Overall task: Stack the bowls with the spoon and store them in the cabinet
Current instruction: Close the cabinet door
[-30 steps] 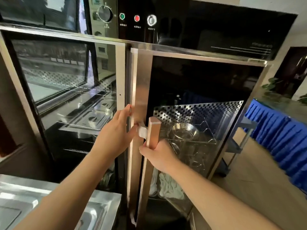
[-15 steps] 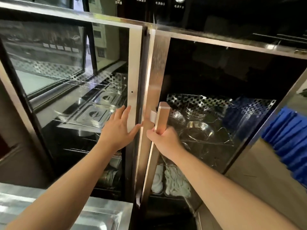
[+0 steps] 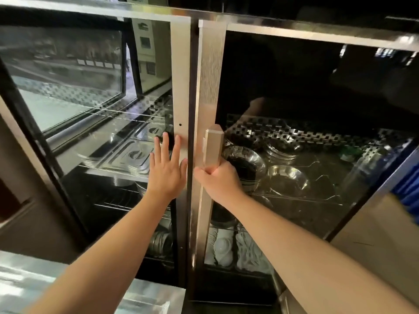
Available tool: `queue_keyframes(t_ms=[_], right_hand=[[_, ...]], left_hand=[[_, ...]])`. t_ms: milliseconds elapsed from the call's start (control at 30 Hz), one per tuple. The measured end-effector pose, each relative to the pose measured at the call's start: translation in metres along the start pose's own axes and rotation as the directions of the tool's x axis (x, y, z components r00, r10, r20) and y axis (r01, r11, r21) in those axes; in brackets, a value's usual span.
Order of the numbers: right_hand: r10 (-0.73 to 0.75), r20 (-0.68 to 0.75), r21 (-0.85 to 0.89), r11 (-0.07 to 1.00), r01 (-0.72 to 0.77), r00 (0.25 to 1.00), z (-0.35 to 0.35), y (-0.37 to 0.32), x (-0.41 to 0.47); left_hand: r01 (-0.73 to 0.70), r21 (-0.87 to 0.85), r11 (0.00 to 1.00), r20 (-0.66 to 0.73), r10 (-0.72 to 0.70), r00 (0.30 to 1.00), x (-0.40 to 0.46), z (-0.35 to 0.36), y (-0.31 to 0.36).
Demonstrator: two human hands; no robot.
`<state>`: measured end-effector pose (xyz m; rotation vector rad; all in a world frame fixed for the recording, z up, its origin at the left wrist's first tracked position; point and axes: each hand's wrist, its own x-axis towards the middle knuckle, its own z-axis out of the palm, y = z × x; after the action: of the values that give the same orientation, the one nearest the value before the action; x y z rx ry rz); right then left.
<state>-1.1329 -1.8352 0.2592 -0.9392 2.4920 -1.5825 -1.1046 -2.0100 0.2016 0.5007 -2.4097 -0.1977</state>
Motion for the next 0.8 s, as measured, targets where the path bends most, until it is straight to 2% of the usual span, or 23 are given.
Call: queue_keyframes(t_ms=[133,500,700,800], right_hand=[[-0.047,-0.029,0.010,0.999,0.047,0.998,0.007,0.008,0.015],[-0.199,-0.238,-0.002,0.979,0.205,0.950,0.029,0.031,0.045],[-0.269,-0.270,0.000,0.960,0.280,0.924,0.032,0.034,0.056],[-0.288,-0.274,-0.002,0.954,0.299,0.918,0.033,0.037,0.059]], left_hand=[[0.016,-0.012,1.000,-0.060,-0.017,0.998,0.002,0.015,-0.004],[0.051,0.061,0.997,-0.159,-0.041,0.986,0.006,0.030,-0.011],[0.038,0.085,0.996,-0.177,-0.023,0.984,0.007,0.032,-0.013],[0.020,0.106,0.994,-0.143,-0.004,0.990,0.006,0.028,-0.013]])
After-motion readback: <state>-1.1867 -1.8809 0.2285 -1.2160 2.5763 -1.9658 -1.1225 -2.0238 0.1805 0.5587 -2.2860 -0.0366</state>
